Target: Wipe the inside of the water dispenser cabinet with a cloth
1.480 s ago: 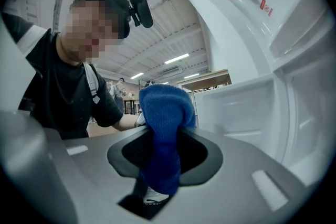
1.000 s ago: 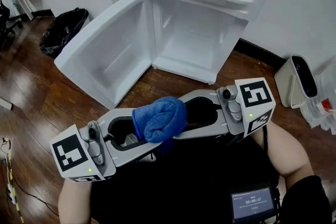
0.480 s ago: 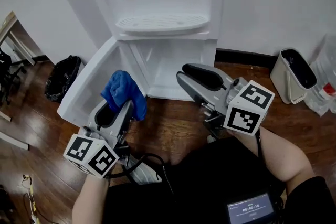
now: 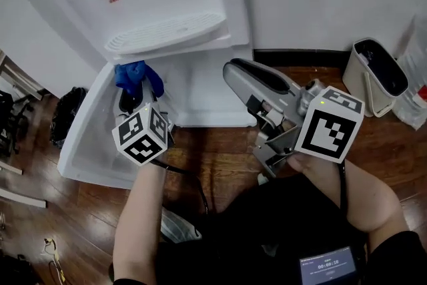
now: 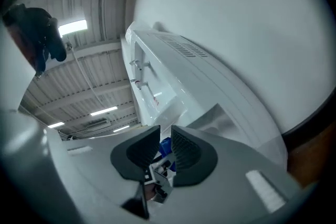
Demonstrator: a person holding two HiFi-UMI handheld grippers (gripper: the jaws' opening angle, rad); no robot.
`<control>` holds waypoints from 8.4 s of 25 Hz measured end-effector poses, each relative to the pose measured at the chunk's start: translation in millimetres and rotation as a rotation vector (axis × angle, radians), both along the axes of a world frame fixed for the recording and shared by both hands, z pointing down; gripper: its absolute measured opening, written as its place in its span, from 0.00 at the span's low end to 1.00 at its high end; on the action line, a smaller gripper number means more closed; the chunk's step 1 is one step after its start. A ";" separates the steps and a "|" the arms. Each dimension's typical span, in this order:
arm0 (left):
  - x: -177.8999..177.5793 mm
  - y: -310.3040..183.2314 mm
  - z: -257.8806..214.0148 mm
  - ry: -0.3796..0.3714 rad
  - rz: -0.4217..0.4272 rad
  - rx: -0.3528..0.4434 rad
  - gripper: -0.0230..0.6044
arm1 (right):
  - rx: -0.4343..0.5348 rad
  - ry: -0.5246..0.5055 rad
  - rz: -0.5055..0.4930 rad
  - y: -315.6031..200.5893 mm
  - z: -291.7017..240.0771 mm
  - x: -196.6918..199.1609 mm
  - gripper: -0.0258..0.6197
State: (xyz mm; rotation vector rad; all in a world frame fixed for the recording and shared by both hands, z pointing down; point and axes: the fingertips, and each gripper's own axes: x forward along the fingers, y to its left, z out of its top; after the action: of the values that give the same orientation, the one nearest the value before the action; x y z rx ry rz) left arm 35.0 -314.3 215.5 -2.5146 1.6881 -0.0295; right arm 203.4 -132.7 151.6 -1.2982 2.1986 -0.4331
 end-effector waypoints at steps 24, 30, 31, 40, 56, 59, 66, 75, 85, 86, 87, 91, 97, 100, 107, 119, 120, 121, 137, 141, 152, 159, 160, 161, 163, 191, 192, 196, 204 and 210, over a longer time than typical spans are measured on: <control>20.5 -4.5 158.9 0.011 0.021 -0.305 0.29 | 0.039 -0.141 0.038 4.0 -5.7 18.3 0.09; 65.3 -22.4 144.5 -0.062 0.079 -0.256 0.29 | 0.166 -0.187 0.254 30.6 -34.8 66.4 0.06; 73.4 -28.8 137.5 -0.063 0.082 -0.244 0.29 | 0.183 -0.182 0.281 34.2 -38.6 74.0 0.06; 116.0 -106.9 68.0 0.040 0.005 -0.179 0.29 | 0.137 -0.339 0.241 19.9 -31.2 92.7 0.05; 240.9 -28.2 93.0 -0.079 0.593 -0.166 0.28 | 0.071 -0.382 0.127 6.9 -17.3 80.0 0.05; 246.0 -23.4 98.6 -0.096 0.608 -0.175 0.28 | 0.063 -0.380 0.143 6.6 -13.8 82.9 0.05; 184.4 -68.9 114.8 -0.134 0.371 -0.170 0.29 | 0.065 -0.386 0.140 6.2 -13.6 81.6 0.05; 152.1 -85.1 148.2 -0.091 0.164 -0.263 0.29 | 0.060 -0.368 0.118 4.0 -13.2 78.3 0.05; 245.3 -15.8 169.1 -0.125 0.645 -0.292 0.28 | 0.047 -0.354 0.111 3.3 -11.7 76.1 0.05; 247.2 -14.5 171.1 -0.113 0.653 -0.305 0.28 | 0.043 -0.354 0.111 3.0 -10.4 76.4 0.05; 246.4 -15.5 172.6 -0.100 0.647 -0.314 0.28 | 0.039 -0.356 0.113 2.7 -9.1 76.9 0.05; 221.0 -39.0 178.8 -0.127 0.505 -0.286 0.29 | 0.031 -0.365 0.118 2.1 -5.7 77.1 0.05; 172.3 -71.1 176.3 -0.170 0.274 -0.247 0.30 | 0.026 -0.363 0.107 1.9 -5.3 76.1 0.05; 136.9 -87.6 173.8 -0.129 0.093 -0.265 0.30 | 0.027 -0.364 0.106 1.6 -5.0 75.9 0.05; 144.5 -85.4 173.2 -0.018 0.183 -0.309 0.29 | 0.028 -0.375 0.113 1.6 -3.8 77.1 0.05; 246.7 -15.5 89.7 -0.033 0.811 -0.240 0.29 | 0.028 -0.423 0.106 2.9 -0.3 80.1 0.05; 249.9 -12.5 85.8 -0.026 0.833 -0.241 0.29 | 0.042 -0.433 0.107 3.3 -1.9 80.4 0.05; 249.0 -12.5 83.2 -0.022 0.847 -0.240 0.29 | 0.057 -0.440 0.106 3.4 -3.4 80.0 0.05; 158.4 125.8 36.0 -0.010 1.213 -0.173 0.27 | 0.060 -0.470 0.104 3.5 -0.6 83.2 0.05; 146.2 64.1 53.1 0.010 0.992 -0.187 0.27 | 0.056 -0.480 0.105 3.7 0.9 85.3 0.05; 238.8 -27.4 180.6 -0.182 0.736 -0.286 0.28 | 0.037 -0.476 0.117 2.7 8.1 86.3 0.05; 242.3 11.8 184.9 -0.196 0.897 -0.327 0.27 | 0.025 -0.463 0.085 -0.5 5.2 80.2 0.05; 236.9 18.8 183.4 -0.198 0.927 -0.329 0.27 | 0.023 -0.462 0.088 -0.6 6.1 80.6 0.05; 231.2 27.0 182.1 -0.191 0.957 -0.335 0.27 | 0.022 -0.462 0.092 -0.4 7.1 81.5 0.05; 217.9 47.3 180.4 -0.168 1.021 -0.353 0.27 | 0.020 -0.461 0.101 0.2 9.0 83.9 0.05; 222.8 -29.4 257.5 -1.590 0.809 0.055 0.27 | -0.007 -0.488 0.045 -2.3 8.9 76.4 0.05; 220.2 -23.5 258.6 -1.593 0.839 0.052 0.27 | -0.009 -0.485 0.044 -2.2 9.6 76.0 0.05; 193.6 12.3 259.6 -1.607 0.931 0.024 0.27 | -0.017 -0.464 0.048 -3.1 11.0 75.2 0.05; 128.0 88.1 243.8 -1.647 1.087 -0.154 0.27 | 0.000 -0.455 0.055 -0.7 4.8 75.1 0.05; 171.7 -16.4 213.9 -1.655 0.710 0.004 0.27 | -0.007 -0.462 0.052 -2.2 7.1 75.7 0.05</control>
State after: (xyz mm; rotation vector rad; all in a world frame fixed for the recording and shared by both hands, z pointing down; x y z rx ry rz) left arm 206.7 -330.6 429.4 -1.6881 0.1217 -1.4518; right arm 279.1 -134.9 158.7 -1.1208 1.7753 -0.6483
